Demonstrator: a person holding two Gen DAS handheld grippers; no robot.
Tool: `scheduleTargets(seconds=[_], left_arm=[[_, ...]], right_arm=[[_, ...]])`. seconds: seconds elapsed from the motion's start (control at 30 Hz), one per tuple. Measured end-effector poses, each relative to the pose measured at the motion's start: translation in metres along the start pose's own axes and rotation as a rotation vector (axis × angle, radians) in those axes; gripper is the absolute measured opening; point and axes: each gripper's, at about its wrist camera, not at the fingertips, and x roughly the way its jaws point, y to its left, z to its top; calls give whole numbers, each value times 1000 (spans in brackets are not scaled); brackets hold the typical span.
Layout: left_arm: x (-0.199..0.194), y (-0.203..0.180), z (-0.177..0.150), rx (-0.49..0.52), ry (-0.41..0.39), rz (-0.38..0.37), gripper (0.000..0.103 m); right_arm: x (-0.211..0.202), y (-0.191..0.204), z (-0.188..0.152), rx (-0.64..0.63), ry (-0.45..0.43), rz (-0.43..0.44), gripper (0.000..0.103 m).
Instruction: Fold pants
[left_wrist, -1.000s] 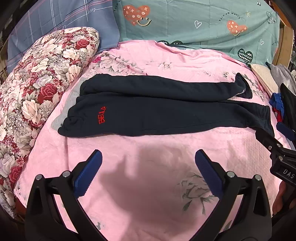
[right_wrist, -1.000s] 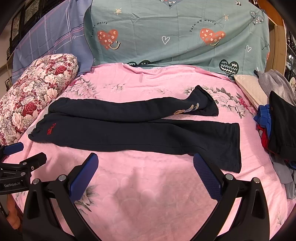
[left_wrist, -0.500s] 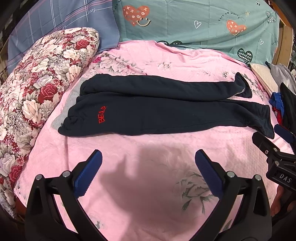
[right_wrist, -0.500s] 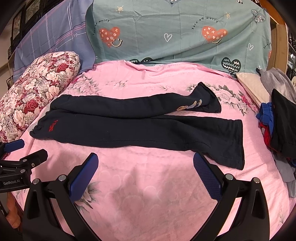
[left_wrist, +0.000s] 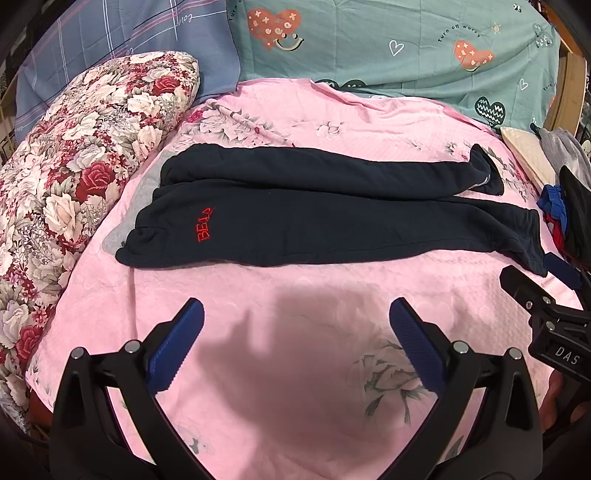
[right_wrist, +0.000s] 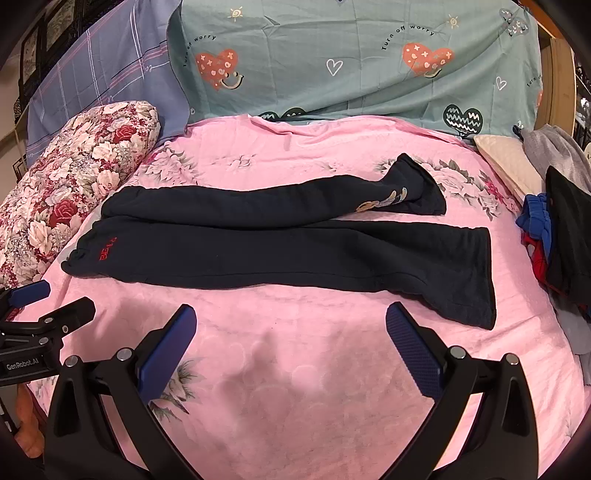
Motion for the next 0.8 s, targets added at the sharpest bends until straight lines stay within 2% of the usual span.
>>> scheduleTargets(seconds=[0.8], left_arm=[[0,1,-1,-5,4,-3,101]], right_arm=[[1,-1,-1,3,7,4,102]])
